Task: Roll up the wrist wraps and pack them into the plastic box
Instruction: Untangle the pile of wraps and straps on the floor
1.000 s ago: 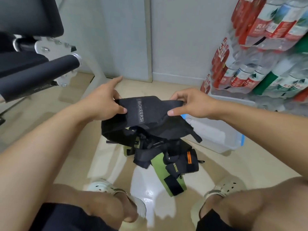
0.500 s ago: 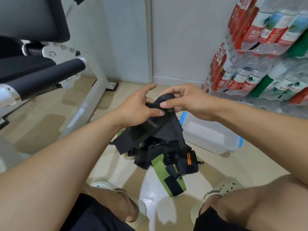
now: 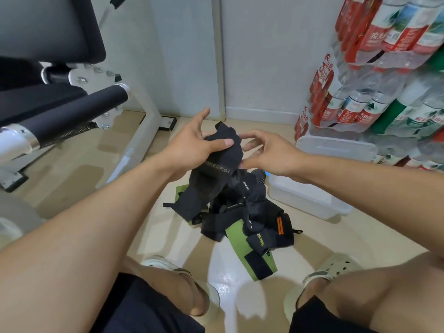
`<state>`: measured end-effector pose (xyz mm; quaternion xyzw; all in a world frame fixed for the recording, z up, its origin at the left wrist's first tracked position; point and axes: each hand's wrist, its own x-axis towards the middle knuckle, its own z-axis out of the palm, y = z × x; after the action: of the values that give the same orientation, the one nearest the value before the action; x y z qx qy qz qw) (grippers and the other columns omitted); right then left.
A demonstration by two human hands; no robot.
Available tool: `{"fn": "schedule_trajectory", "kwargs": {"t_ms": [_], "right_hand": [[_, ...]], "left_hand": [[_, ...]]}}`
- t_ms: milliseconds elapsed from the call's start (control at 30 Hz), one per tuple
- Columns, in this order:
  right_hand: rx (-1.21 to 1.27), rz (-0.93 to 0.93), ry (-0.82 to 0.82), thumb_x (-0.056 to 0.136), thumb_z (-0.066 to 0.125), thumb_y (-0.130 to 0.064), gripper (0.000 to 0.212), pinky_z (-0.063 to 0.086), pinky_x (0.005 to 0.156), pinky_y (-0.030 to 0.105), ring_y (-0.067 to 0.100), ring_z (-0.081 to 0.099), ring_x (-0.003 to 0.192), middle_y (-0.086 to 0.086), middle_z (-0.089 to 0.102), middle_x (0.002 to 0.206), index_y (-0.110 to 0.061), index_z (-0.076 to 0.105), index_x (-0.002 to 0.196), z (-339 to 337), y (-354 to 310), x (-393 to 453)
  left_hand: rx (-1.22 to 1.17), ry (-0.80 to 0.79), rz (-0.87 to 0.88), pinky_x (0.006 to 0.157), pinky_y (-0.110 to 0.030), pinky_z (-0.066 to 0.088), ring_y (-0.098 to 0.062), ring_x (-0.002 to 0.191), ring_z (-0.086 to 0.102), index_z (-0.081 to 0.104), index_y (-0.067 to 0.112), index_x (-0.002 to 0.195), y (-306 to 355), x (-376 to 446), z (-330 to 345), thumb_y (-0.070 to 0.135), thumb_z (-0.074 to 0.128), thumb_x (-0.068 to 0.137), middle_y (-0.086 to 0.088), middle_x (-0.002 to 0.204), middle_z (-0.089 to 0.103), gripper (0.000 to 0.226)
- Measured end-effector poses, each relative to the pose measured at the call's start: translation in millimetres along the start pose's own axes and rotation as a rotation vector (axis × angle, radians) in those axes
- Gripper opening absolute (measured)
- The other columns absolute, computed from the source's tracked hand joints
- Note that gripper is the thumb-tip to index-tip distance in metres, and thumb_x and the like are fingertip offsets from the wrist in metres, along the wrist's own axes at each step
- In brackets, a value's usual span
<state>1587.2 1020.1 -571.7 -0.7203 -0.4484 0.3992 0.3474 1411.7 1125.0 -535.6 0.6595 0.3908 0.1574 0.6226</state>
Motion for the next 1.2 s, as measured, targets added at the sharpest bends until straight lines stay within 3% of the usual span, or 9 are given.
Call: {"fn": "schedule_trajectory", "kwargs": {"t_ms": [133, 267, 400, 533, 667, 767, 933, 1033, 1200], "right_hand": [[-0.051, -0.019, -0.064, 0.079, 0.086, -0.036, 0.088, 0.044, 0.104, 0.031, 0.01, 0.051, 0.128, -0.013, 0.056, 0.136, -0.043, 0.04, 0.152, 2.2, 3.8, 0.0], [0.033, -0.068, -0.098, 0.095, 0.072, -0.026, 0.031, 0.053, 0.101, 0.034, 0.009, 0.066, 0.115, -0.013, 0.073, 0.116, -0.031, 0.068, 0.125, 4.8, 6.0, 2.0], [-0.179, -0.06, 0.073, 0.104, 0.058, -0.022, 0.015, 0.048, 0.07, 0.012, 0.009, 0.065, 0.088, -0.009, 0.072, 0.1, -0.021, 0.073, 0.101, -7.1, 6.9, 4.2], [-0.218, 0.071, 0.23, 0.104, 0.057, -0.019, 0.017, 0.047, 0.071, 0.017, 0.014, 0.064, 0.094, -0.004, 0.069, 0.11, -0.021, 0.073, 0.105, -35.8, 25.3, 8.5], [-0.003, 0.121, 0.306, 0.102, 0.062, -0.02, 0.013, 0.055, 0.059, 0.025, 0.011, 0.066, 0.079, 0.006, 0.07, 0.108, -0.019, 0.073, 0.109, -46.4, 25.8, 3.6], [0.053, 0.019, 0.308, 0.103, 0.061, -0.018, 0.011, 0.039, 0.041, 0.012, 0.004, 0.056, 0.056, 0.001, 0.064, 0.085, -0.019, 0.071, 0.108, -40.3, 14.9, -1.0], [0.043, -0.156, 0.485, 0.106, 0.052, -0.02, 0.021, 0.046, 0.074, 0.022, 0.007, 0.061, 0.086, -0.008, 0.069, 0.103, -0.035, 0.068, 0.107, -44.0, -0.7, -0.5], [0.233, -0.162, 0.715, 0.106, 0.05, -0.016, 0.02, 0.053, 0.067, 0.035, 0.014, 0.059, 0.074, -0.007, 0.061, 0.087, -0.028, 0.066, 0.11, -55.4, -12.9, -3.3], [0.344, -0.293, 0.93, 0.105, 0.051, -0.01, 0.016, 0.043, 0.059, 0.004, -0.013, 0.057, 0.068, 0.003, 0.062, 0.103, -0.018, 0.063, 0.11, -64.7, -25.8, -10.6]], "left_hand": [[-0.02, -0.152, 0.002, 0.081, -0.026, 0.059, -0.024, 0.103, 0.074, 0.009, 0.029, 0.162, 6.7, -5.8, -3.6, 0.005, 0.071, 0.091, -0.003, 0.113, 0.077, 0.097], [0.001, -0.24, 0.003, 0.089, -0.027, 0.058, -0.026, 0.109, 0.072, 0.01, 0.026, 0.162, 9.6, -10.1, -3.1, 0.002, 0.068, 0.092, -0.008, 0.116, 0.075, 0.094], [0.015, -0.042, -0.033, 0.075, -0.021, 0.059, -0.019, 0.094, 0.076, 0.019, 0.026, 0.161, 11.1, -8.8, -7.9, 0.005, 0.073, 0.09, -0.005, 0.111, 0.075, 0.092], [0.004, 0.263, -0.002, 0.068, -0.018, 0.058, -0.007, 0.081, 0.073, 0.028, 0.022, 0.159, 12.9, -5.6, -21.0, 0.008, 0.076, 0.088, 0.011, 0.092, 0.067, 0.086], [0.092, 0.31, 0.01, 0.093, -0.031, 0.055, -0.016, 0.111, 0.069, 0.022, 0.023, 0.16, 5.3, -4.5, -24.4, 0.012, 0.076, 0.09, 0.01, 0.09, 0.075, 0.09], [0.185, 0.299, 0.007, 0.091, -0.028, 0.052, -0.012, 0.102, 0.071, 0.017, 0.027, 0.161, 2.5, -2.2, -17.0, 0.015, 0.073, 0.093, 0.006, 0.098, 0.078, 0.089], [0.149, 0.423, -0.006, 0.073, -0.016, 0.048, -0.009, 0.104, 0.067, 0.01, 0.028, 0.162, 9.0, 2.3, -15.5, 0.018, 0.072, 0.093, 0.01, 0.102, 0.074, 0.093], [0.153, 0.486, -0.027, 0.068, -0.017, 0.047, -0.009, 0.1, 0.065, 0.01, 0.024, 0.162, 8.8, 3.5, -21.1, 0.017, 0.07, 0.095, 0.015, 0.094, 0.066, 0.091], [0.278, 0.484, -0.051, 0.092, -0.029, 0.044, -0.02, 0.122, 0.055, 0.009, 0.023, 0.163, 2.7, 8.5, -25.7, 0.02, 0.07, 0.096, 0.001, 0.124, 0.056, 0.091]]}}
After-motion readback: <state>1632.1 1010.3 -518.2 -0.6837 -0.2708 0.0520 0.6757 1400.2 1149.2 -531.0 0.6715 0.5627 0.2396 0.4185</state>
